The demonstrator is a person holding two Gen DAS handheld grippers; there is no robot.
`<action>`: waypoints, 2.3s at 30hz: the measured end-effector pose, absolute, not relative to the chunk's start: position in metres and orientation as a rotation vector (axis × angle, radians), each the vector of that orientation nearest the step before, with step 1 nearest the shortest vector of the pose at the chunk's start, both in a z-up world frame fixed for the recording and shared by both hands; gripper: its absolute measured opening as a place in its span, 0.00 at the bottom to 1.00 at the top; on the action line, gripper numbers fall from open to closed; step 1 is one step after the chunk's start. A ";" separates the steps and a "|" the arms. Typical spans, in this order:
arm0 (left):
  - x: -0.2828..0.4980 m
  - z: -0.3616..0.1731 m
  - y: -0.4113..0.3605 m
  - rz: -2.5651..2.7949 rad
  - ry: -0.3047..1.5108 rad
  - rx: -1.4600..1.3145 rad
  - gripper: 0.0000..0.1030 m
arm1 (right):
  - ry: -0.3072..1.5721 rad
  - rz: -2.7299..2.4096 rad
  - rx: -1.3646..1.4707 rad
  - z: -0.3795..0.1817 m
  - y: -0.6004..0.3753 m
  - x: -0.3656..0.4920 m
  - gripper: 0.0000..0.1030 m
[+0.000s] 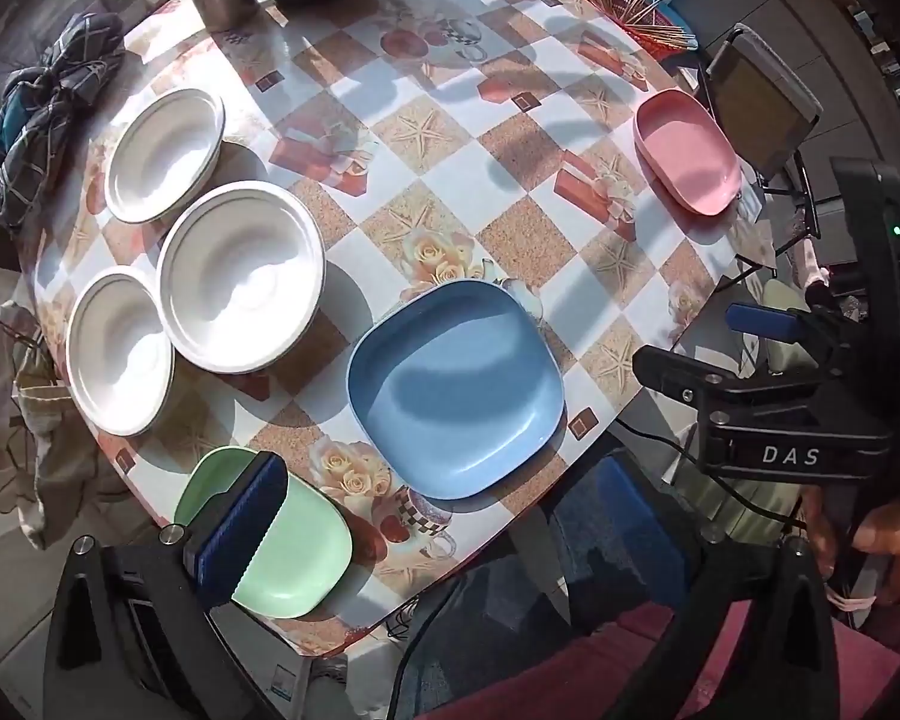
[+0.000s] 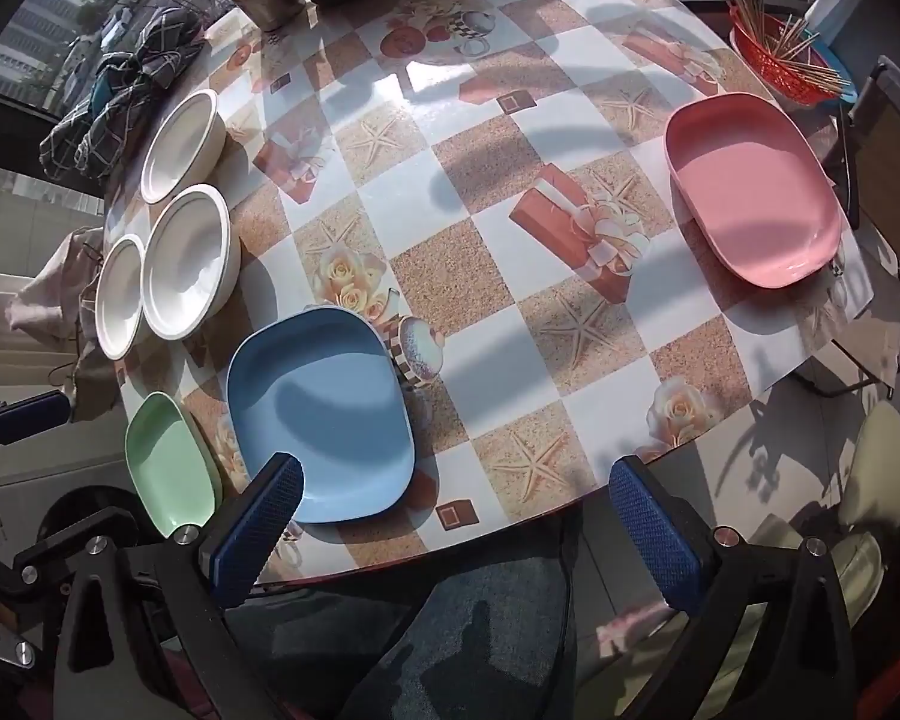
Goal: Organize plates and bowls
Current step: 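Move both tools toward the blue square plate's rim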
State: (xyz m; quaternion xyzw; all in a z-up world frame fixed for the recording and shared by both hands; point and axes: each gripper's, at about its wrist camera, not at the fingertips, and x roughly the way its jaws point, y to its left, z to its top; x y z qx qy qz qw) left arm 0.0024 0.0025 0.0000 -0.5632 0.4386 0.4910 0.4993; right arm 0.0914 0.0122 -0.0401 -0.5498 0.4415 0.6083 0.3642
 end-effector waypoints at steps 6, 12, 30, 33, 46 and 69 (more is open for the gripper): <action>0.006 -0.006 0.002 1.172 1.057 -1.368 1.00 | 1.153 1.535 -1.414 -0.044 0.017 0.092 1.00; -0.004 -0.001 -0.006 1.197 1.021 -1.405 1.00 | 1.122 1.531 -1.468 -0.048 0.013 0.087 1.00; -0.043 -0.025 -0.031 1.293 0.856 -1.541 1.00 | 1.009 1.563 -1.675 -0.065 -0.001 0.054 1.00; -0.046 -0.031 -0.033 1.302 0.851 -1.548 1.00 | 1.014 1.548 -1.690 -0.070 -0.001 0.055 1.00; -0.039 -0.085 -0.033 1.368 0.966 -1.529 1.00 | 0.941 1.456 -1.771 -0.104 0.004 0.048 1.00; -0.029 -0.142 -0.025 1.488 0.989 -1.573 1.00 | 0.884 1.411 -1.845 -0.161 0.042 0.019 1.00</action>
